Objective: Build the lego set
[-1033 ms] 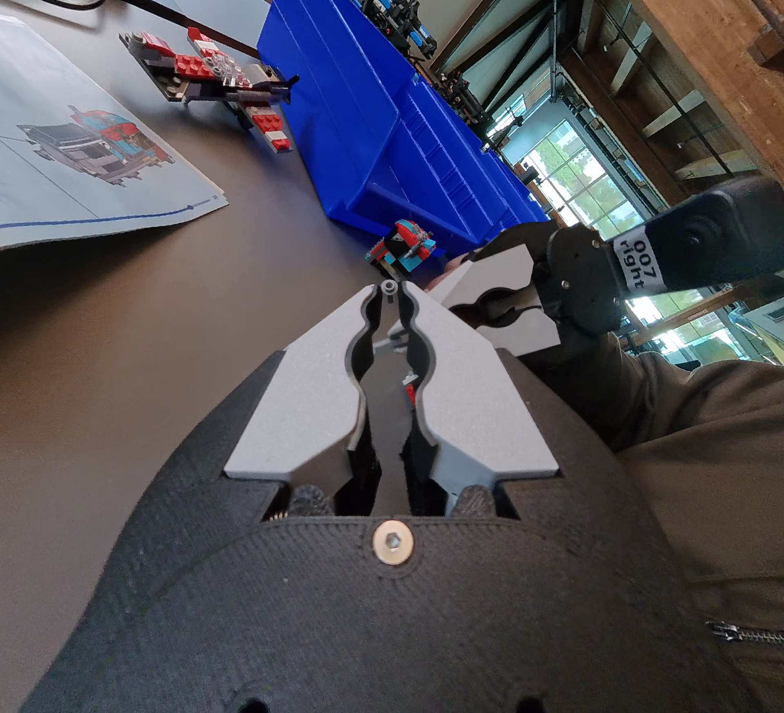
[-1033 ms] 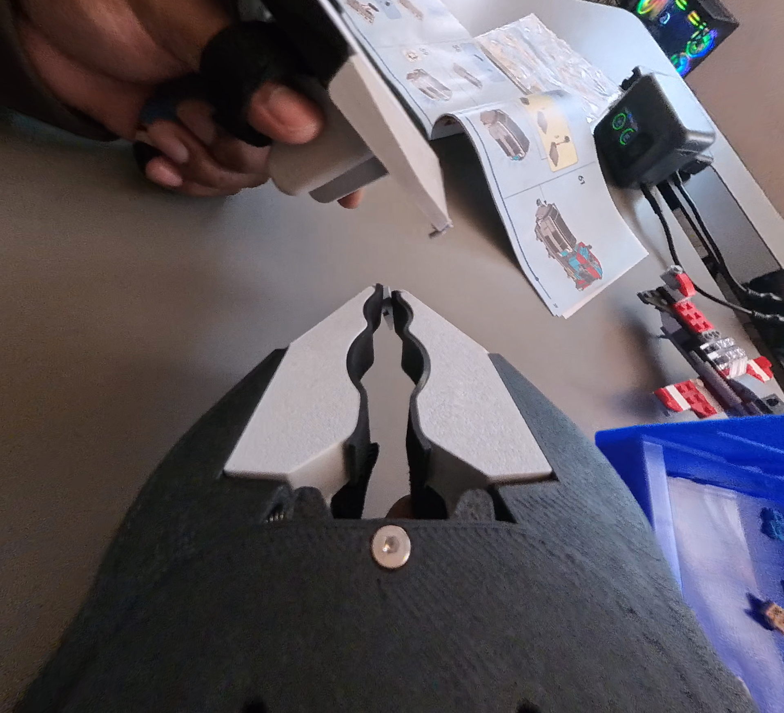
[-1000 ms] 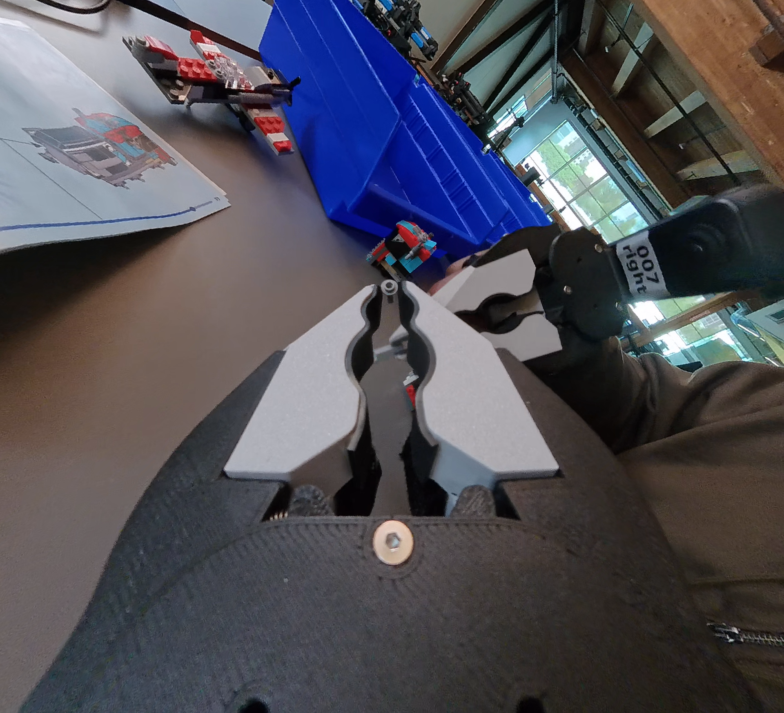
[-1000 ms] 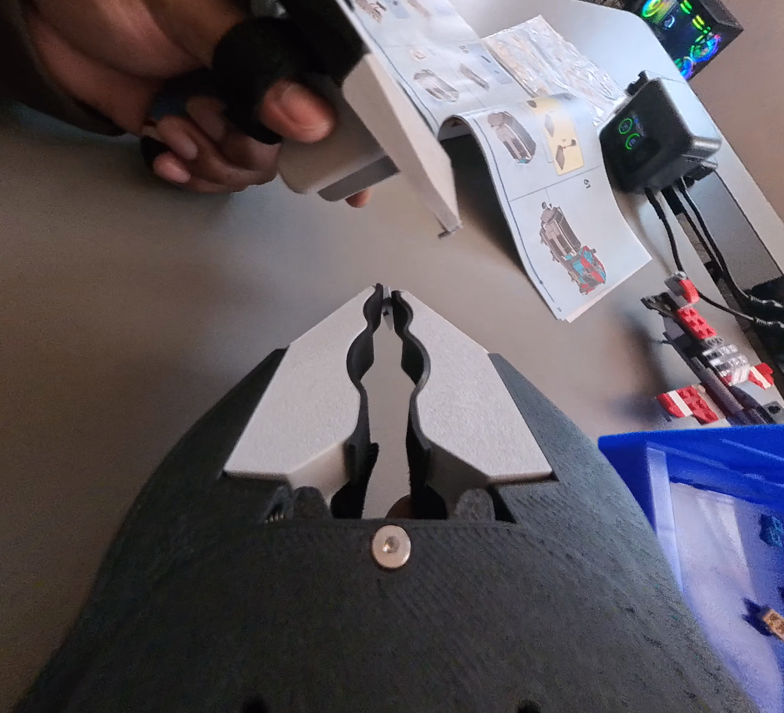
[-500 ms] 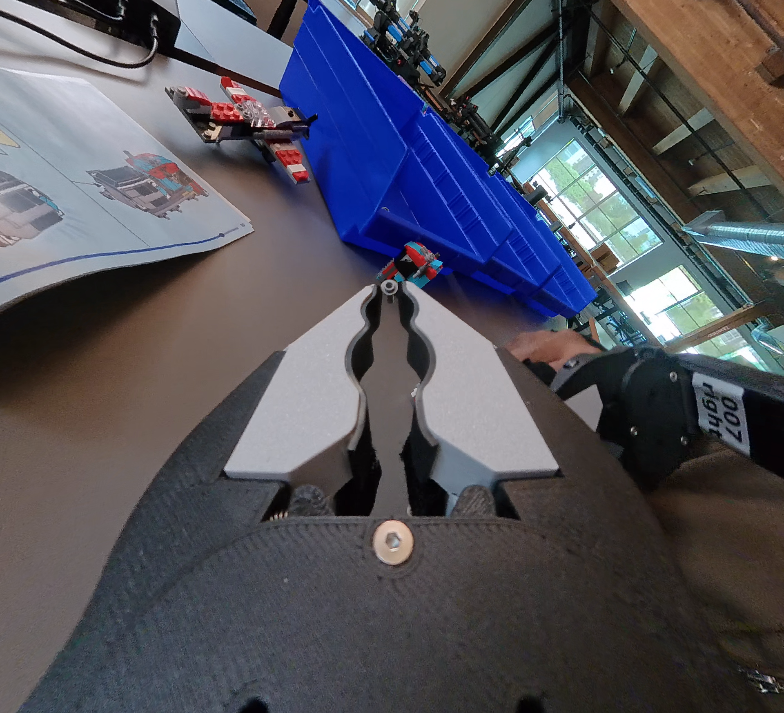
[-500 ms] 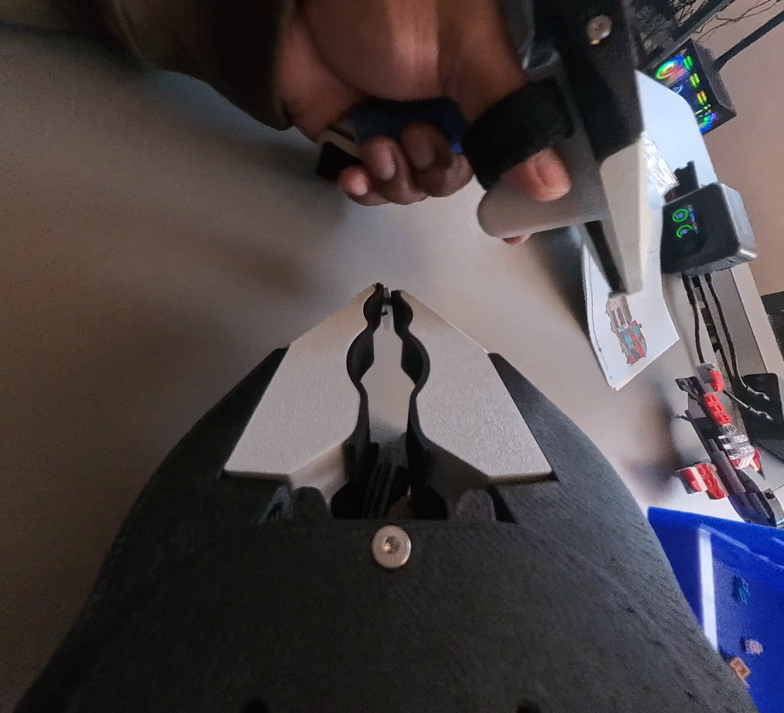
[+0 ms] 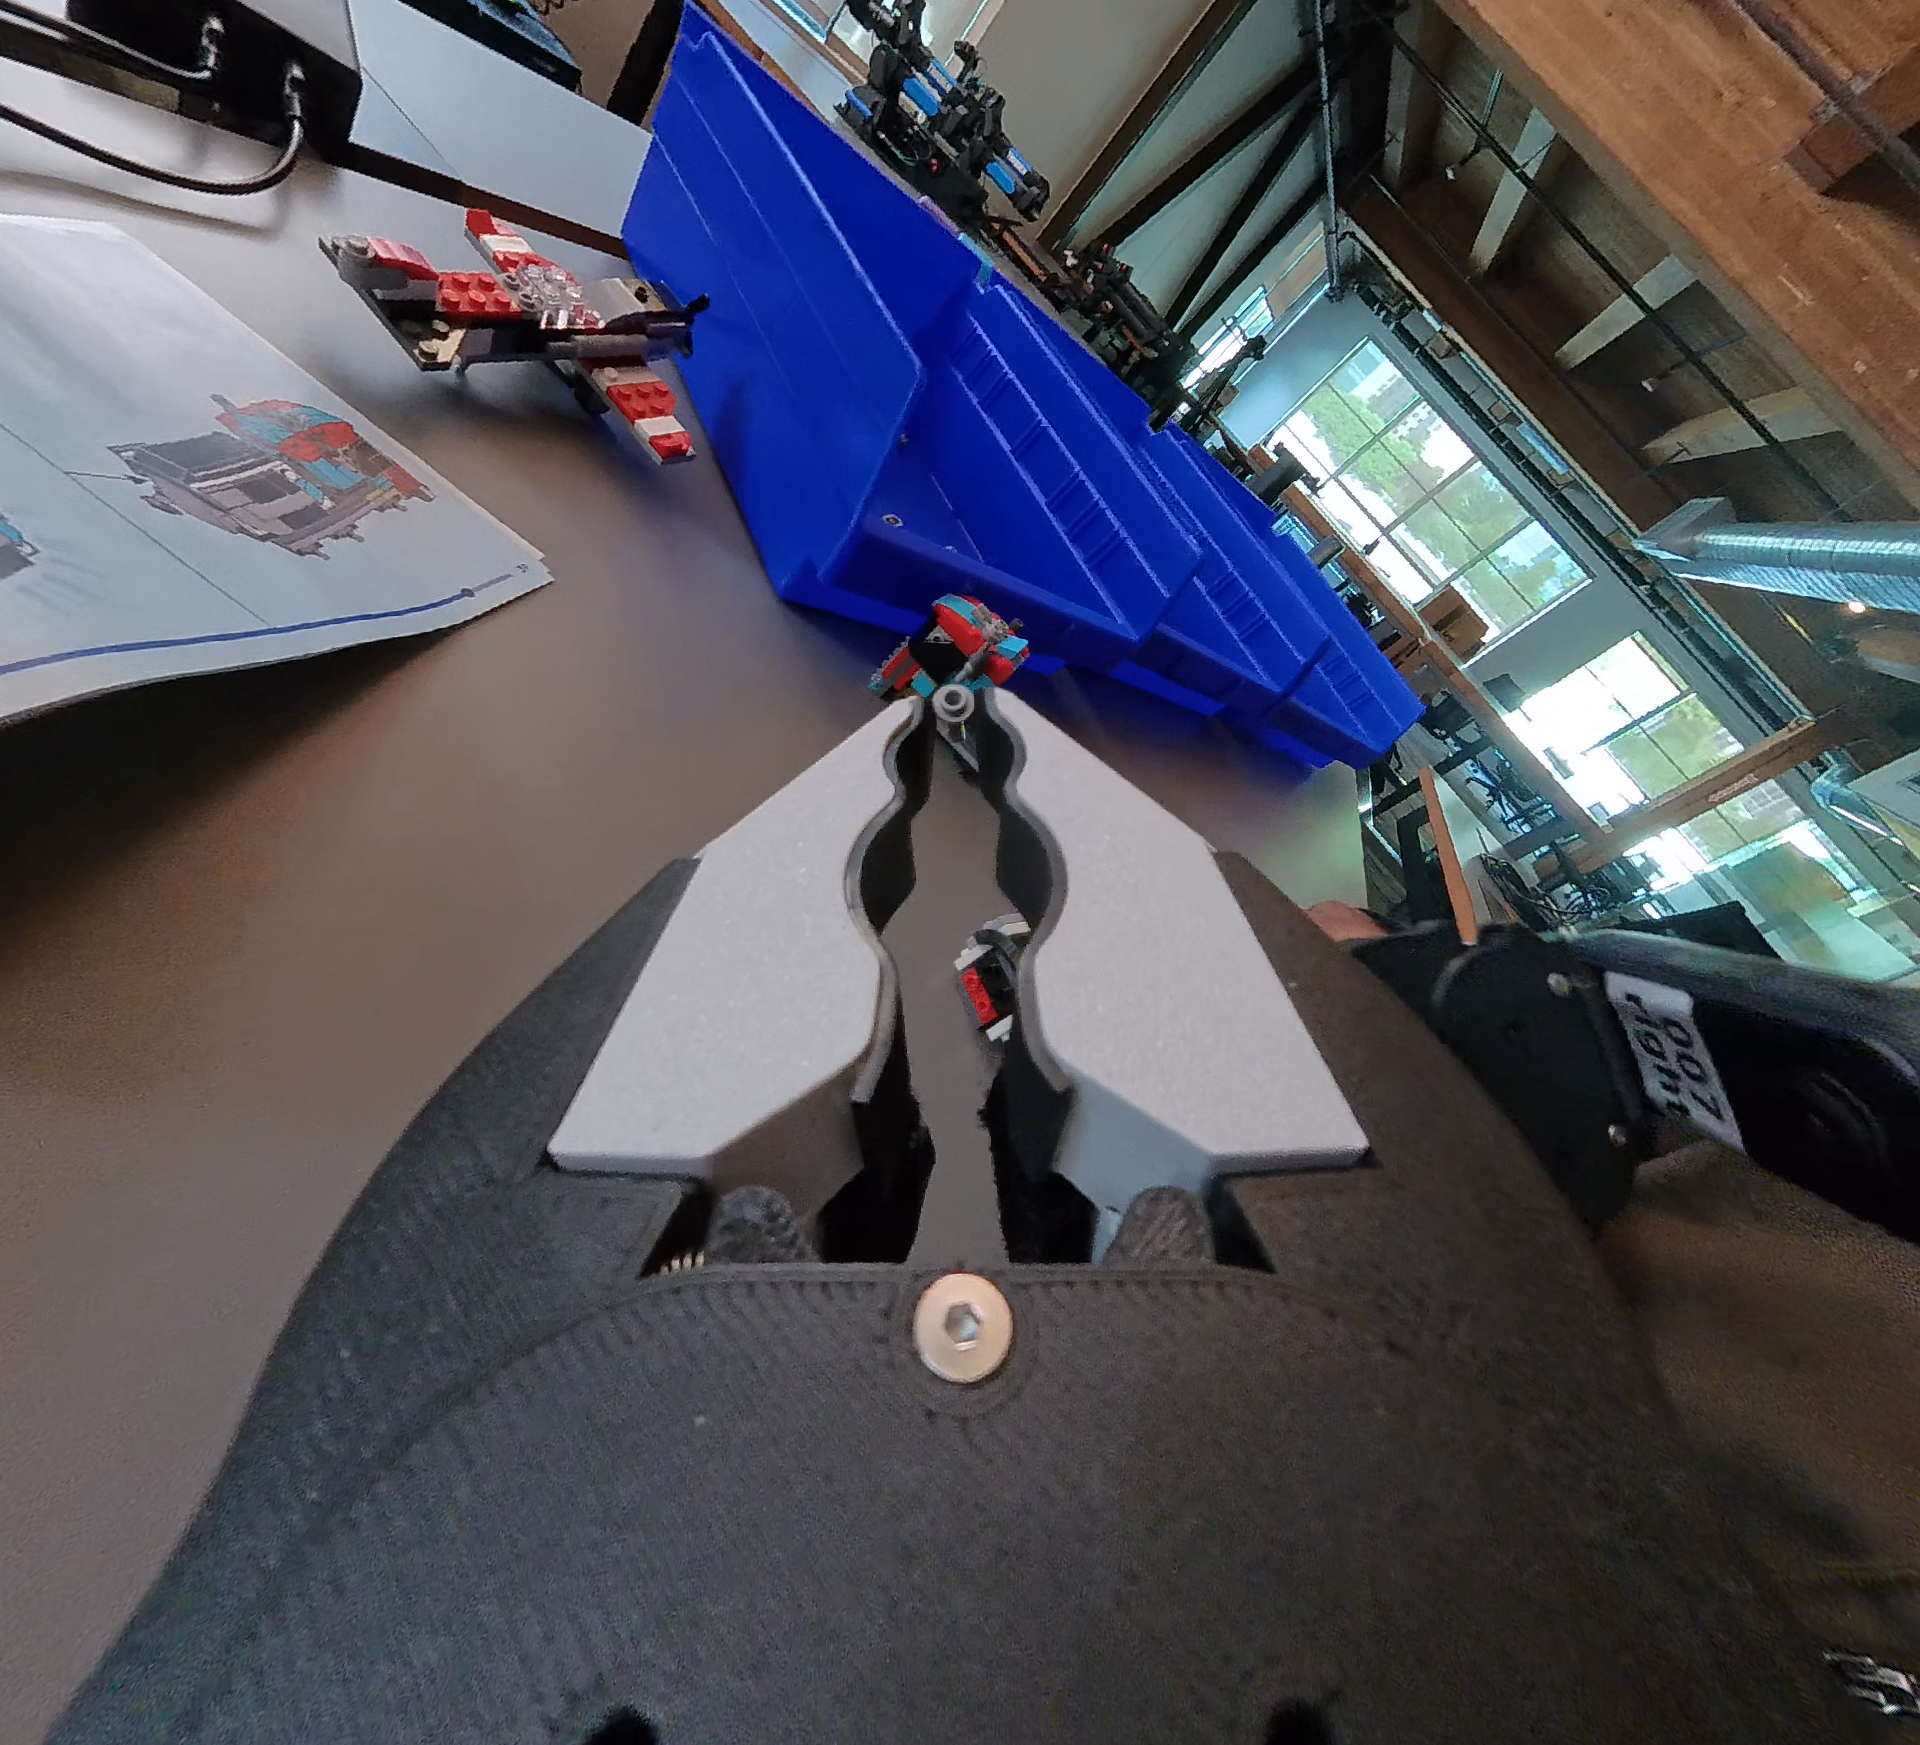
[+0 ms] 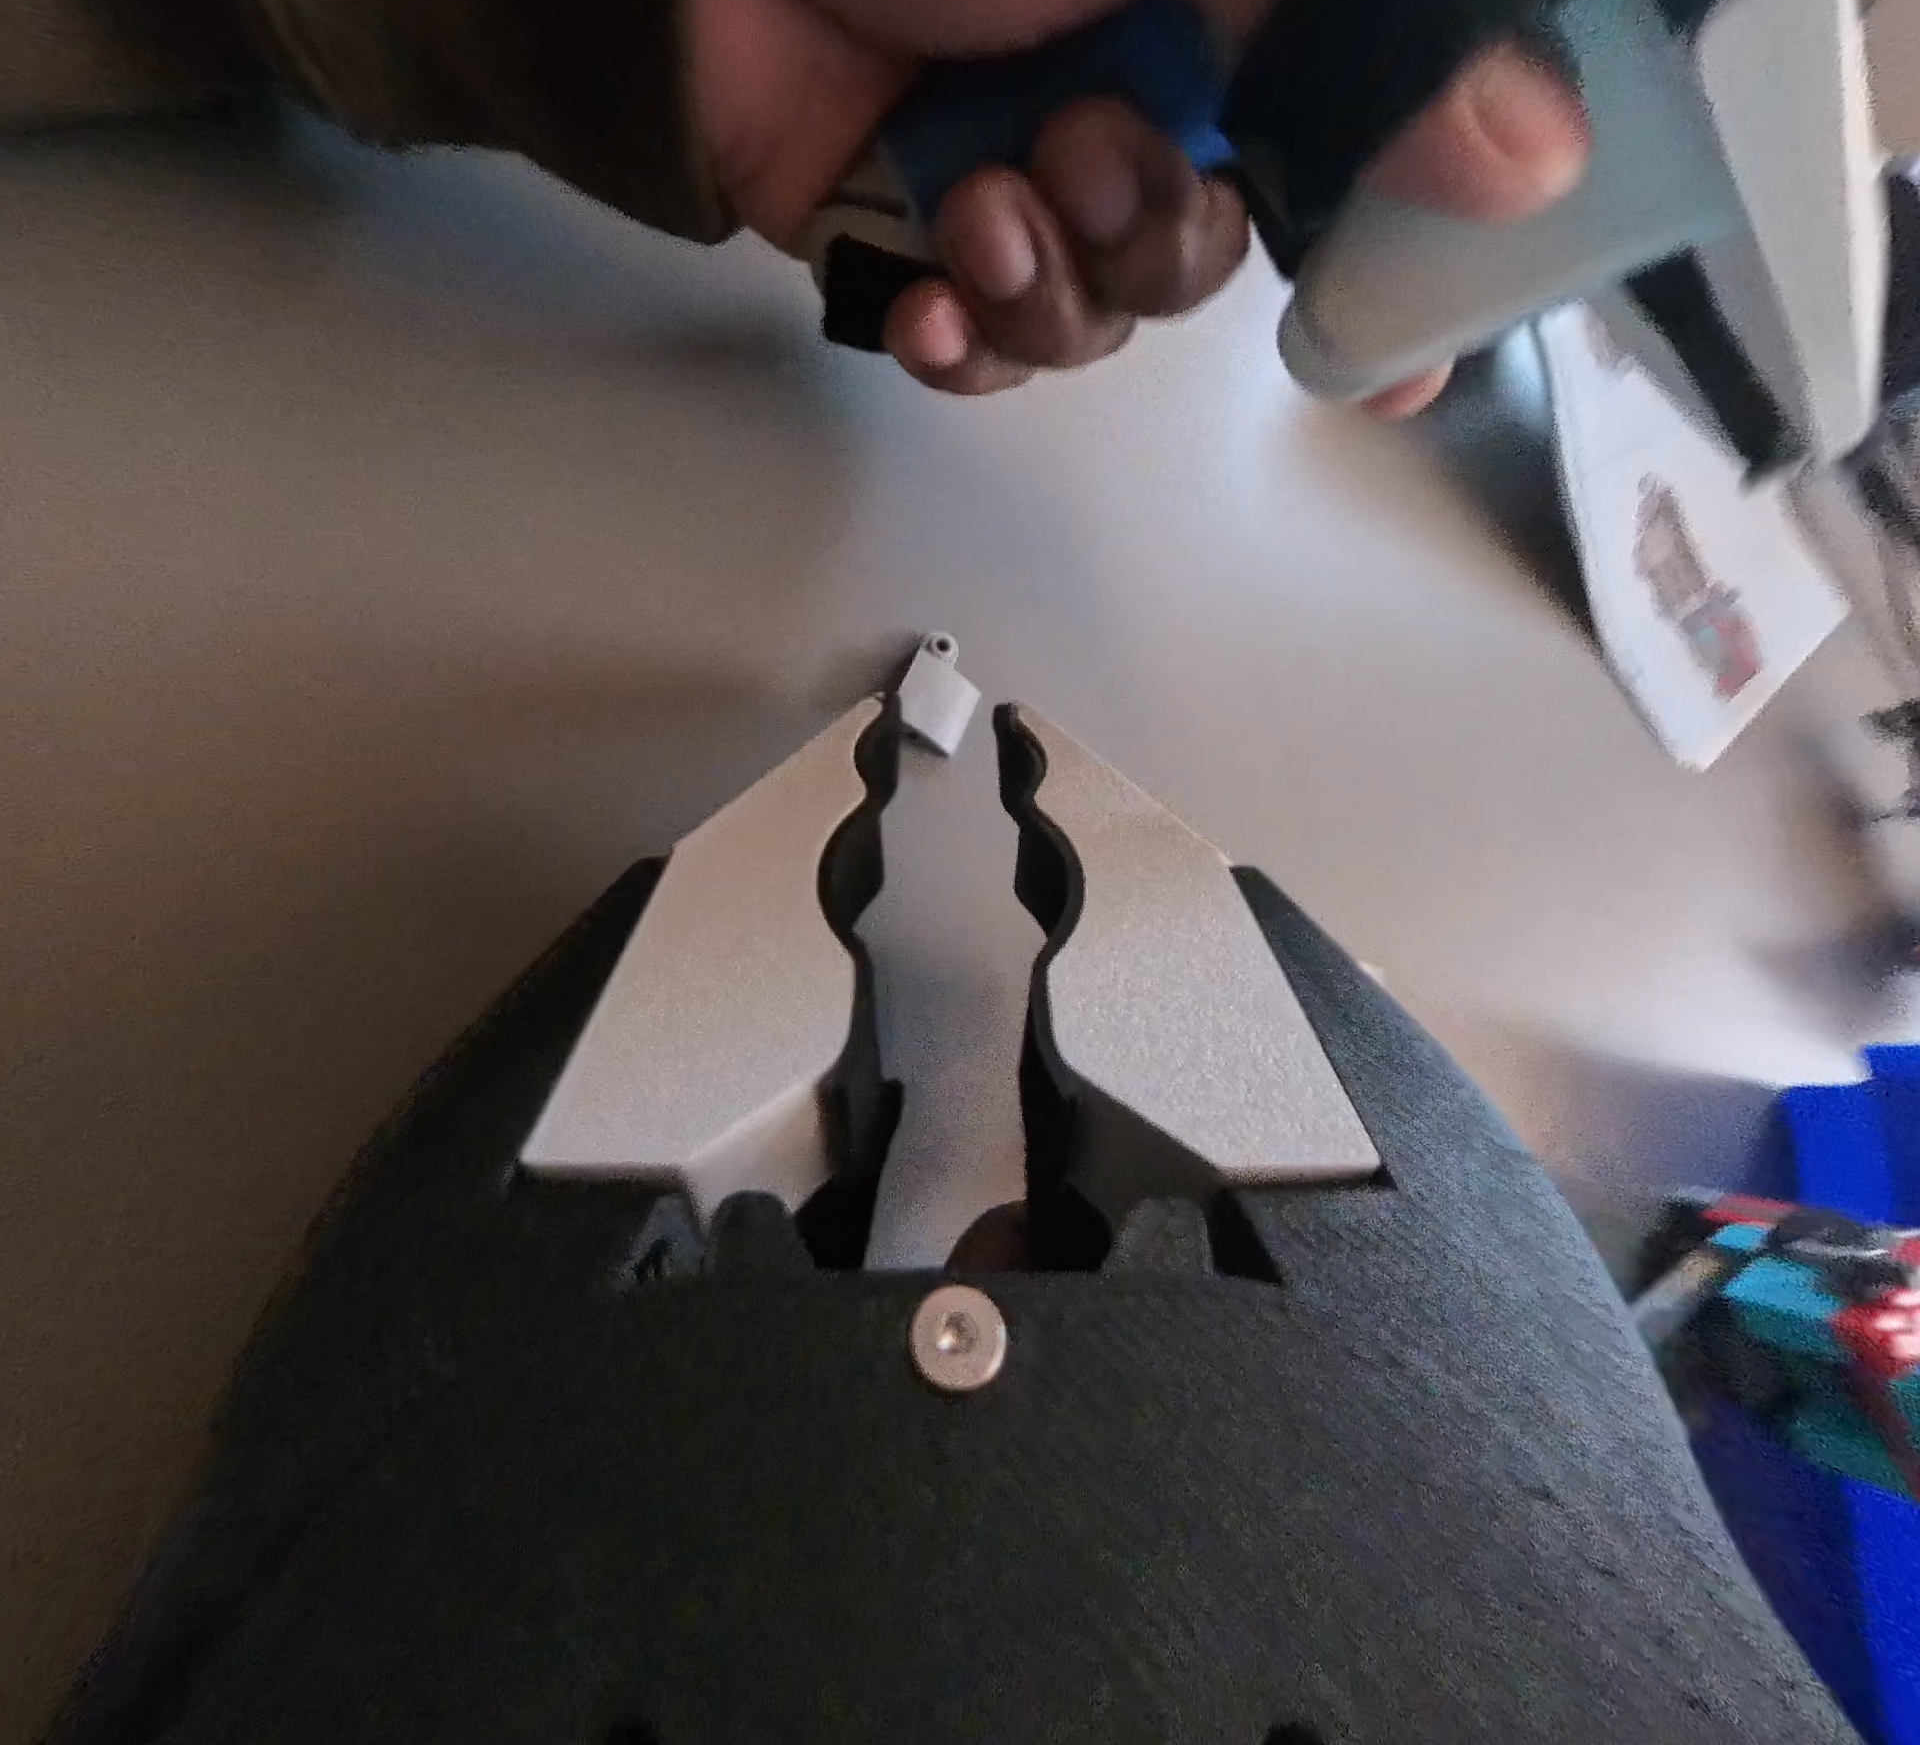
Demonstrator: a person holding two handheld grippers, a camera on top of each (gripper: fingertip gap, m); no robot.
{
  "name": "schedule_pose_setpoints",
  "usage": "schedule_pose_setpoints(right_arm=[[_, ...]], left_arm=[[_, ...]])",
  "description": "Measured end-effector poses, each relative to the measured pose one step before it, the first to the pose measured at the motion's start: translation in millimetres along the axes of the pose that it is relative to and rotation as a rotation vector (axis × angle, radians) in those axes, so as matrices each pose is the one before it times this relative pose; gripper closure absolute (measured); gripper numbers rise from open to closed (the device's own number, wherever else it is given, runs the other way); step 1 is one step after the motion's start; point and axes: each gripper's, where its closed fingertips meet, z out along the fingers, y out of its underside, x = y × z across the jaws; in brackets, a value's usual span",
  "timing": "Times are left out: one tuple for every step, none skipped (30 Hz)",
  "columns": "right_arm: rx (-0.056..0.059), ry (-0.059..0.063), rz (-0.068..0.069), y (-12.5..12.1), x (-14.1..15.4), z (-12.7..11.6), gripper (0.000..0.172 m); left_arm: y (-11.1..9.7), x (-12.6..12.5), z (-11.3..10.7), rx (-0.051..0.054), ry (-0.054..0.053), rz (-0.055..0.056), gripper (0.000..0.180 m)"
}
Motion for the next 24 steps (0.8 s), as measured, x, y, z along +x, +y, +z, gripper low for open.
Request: schedule_pose_setpoints(right_arm=[[-0.0103, -0.0088, 0.0494, 2.54, -0.34, 0.69, 0.149], [-0.0108, 0.0197, 0.0249, 1.97, 3.47, 0.17, 0.148], [-0.0071, 0.0138, 0.0192, 0.72, 2.43, 0.06, 0.146], [-0.0125, -0.0127, 0.0247, 1.12, -1.41, 0.87, 0.146], [-0.0129, -0.0161, 0.0153, 1.00, -2.21, 1.24, 0.144], [-0.0084, -0.0094, 0.0059, 0.19, -1.60, 1.27, 0.144], [-0.0105, -0.0083, 0.0042, 0.38, -1.43, 1.62, 0.144], [-0.0105, -0.0088, 0.0048, 0.15, -1.20, 1.76, 0.144], [-0.0005, -0.0105, 0.0079, -1.44, -1.02, 1.61, 0.145], [-0.0032, -0.0133, 0.0076, -1.11, -1.15, 1.63, 0.147], [-0.0010, -0.0111, 0.0036, -1.22, -0.77, 1.51, 0.151], [0.0016, -0.0089, 0.0008, -1.47, -0.53, 1.24, 0.153], [0.0042, -0.0063, -0.0004, -1.48, -0.23, 0.73, 0.153], [0.0114, -0.0022, -0.0001, -2.22, 0.38, 0.10, 0.153], [0.0178, -0.0018, 0.0005, -2.78, 0.61, -0.67, 0.154], [0.0194, -0.0028, 0.0029, -2.75, 0.63, -1.12, 0.154], [0.0202, 0.0003, 0.0031, -2.71, 1.10, -1.44, 0.154], [0.0204, 0.0053, 0.0007, -2.80, 1.84, -1.92, 0.154], [0.0175, 0.0097, -0.0006, -2.63, 2.57, -2.07, 0.154], [0.0192, 0.0116, -0.0032, -3.18, 3.06, -2.43, 0.154], [0.0222, 0.0136, -0.0044, -3.93, 3.66, -2.83, 0.154], [0.0164, 0.0129, -0.0007, -3.32, 4.20, -2.65, 0.154], [0.0118, 0.0079, 0.0002, -2.79, 3.93, -2.33, 0.154], [0.0130, 0.0061, -0.0003, -2.91, 4.04, -2.26, 0.154]], left_arm=[[0.06, 1.37, -1.97, 0.0041, -0.0015, 0.0054, 0.173], [0.23, 1.32, -2.62, 0.0033, -0.0026, 0.0063, 0.172], [0.03, 1.88, -3.33, 0.0067, -0.0014, 0.0107, 0.172], [0.31, 1.62, -4.07, 0.0080, -0.0036, 0.0132, 0.172], [1.03, 1.08, -4.40, 0.0068, -0.0068, 0.0117, 0.172], [1.67, 1.18, -4.21, 0.0050, -0.0058, 0.0067, 0.173], [1.61, 2.46, -4.12, 0.0073, 0.0017, 0.0090, 0.173], [1.67, 2.05, -3.94, 0.0083, -0.0005, 0.0116, 0.173], [2.19, 0.89, -3.46, 0.0063, -0.0083, 0.0156, 0.173], [2.73, 0.39, -2.96, 0.0014, -0.0094, 0.0186, 0.172], [3.12, 0.22, -2.43, 0.0015, -0.0070, 0.0246, 0.172], [3.90, -1.52, -1.88, -0.0077, -0.0139, 0.0153, 0.172], [2.92, -0.72, -1.64, -0.0121, -0.0078, 0.0081, 0.172], [1.08, -0.12, -1.81, -0.0002, -0.0014, 0.0164, 0.172], [1.58, -1.65, -1.54, -0.0059, -0.0073, 0.0071, 0.172], [2.03, -1.41, -1.10, -0.0087, -0.0017, 0.0007, 0.172], [0.88, 0.68, -0.74, -0.0053, 0.0136, -0.0147, 0.172], [-0.37, 1.14, -0.86, 0.0035, 0.0163, -0.0152, 0.172], [-0.35, -0.09, -0.66, 0.0036, 0.0074, -0.0159, 0.172], [0.16, 0.05, -0.50, 0.0002, 0.0066, -0.0139, 0.172], [0.06, 0.91, -0.38, -0.0007, 0.0090, -0.0096, 0.172], [-0.16, 1.39, -0.28, 0.0007, 0.0089, -0.0044, 0.172], [0.50, 1.14, -0.19, -0.0030, 0.0055, -0.0010, 0.172], [1.69, 1.04, -0.04, -0.0089, 0.0034, 0.0002, 0.172]])
